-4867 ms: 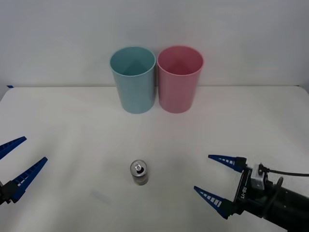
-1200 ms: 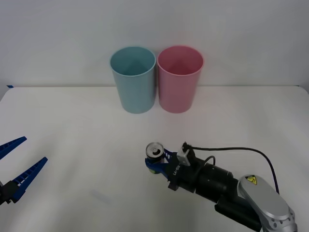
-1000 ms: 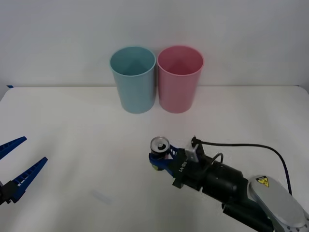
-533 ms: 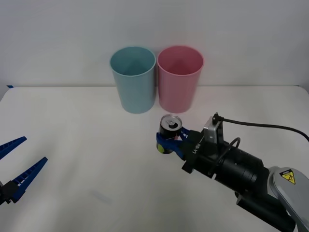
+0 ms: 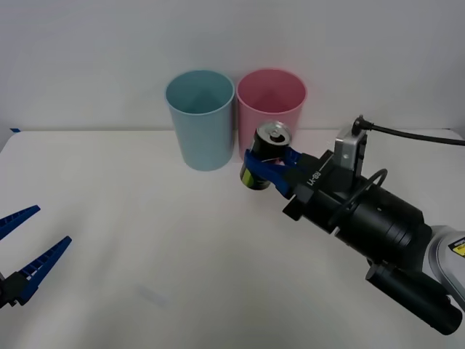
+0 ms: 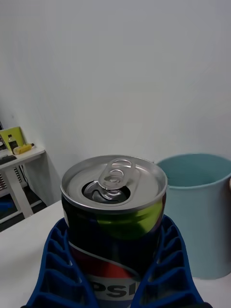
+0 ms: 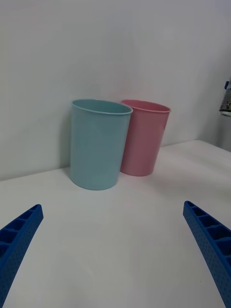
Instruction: Grasp the object on the table and drop it into the matching bin: aluminum can to the light blue bin, PET bottle to the pink bin.
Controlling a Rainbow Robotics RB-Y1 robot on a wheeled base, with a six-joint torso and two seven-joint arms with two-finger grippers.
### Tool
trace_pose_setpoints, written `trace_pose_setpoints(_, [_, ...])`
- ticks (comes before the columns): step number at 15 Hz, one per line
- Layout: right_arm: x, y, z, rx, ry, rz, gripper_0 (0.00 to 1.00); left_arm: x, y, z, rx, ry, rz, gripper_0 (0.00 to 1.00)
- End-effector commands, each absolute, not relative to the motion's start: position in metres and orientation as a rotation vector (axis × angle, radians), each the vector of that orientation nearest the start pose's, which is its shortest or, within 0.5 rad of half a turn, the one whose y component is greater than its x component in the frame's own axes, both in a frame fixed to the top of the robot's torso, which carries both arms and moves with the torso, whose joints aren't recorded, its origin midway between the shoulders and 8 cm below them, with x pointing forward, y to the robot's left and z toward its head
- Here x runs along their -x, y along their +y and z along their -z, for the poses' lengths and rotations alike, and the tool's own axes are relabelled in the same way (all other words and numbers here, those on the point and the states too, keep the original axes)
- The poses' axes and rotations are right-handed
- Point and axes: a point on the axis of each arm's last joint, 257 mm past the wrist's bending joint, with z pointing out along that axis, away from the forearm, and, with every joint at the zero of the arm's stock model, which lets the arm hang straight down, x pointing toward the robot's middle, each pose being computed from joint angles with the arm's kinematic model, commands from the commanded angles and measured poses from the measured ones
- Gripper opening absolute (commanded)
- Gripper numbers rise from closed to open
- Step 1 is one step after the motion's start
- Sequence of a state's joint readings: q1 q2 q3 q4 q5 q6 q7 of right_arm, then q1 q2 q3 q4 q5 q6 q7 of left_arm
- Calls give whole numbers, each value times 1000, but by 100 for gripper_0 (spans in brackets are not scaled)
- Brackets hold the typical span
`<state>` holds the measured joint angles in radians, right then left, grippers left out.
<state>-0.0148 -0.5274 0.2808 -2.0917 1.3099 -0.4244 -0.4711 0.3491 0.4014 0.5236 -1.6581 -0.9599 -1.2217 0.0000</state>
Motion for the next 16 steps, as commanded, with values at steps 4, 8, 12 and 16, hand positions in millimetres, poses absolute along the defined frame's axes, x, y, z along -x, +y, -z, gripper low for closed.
trace_pose_setpoints(4, [-444, -48, 10, 613, 1250, -781, 0, -342, 330, 169, -465, 1441, 567, 100])
trace_pose_setpoints(8, [-485, -47, 0, 660, 1249, -720, 0, -342, 330, 169, -465, 1441, 567, 100])
trace_pose_setpoints(12, [-536, -34, 1, 690, 1278, -676, 0, -342, 330, 169, -465, 1441, 567, 100])
trace_pose_setpoints(16, [-579, -8, 2, 689, 1310, -655, 0, -342, 330, 169, -465, 1441, 567, 100])
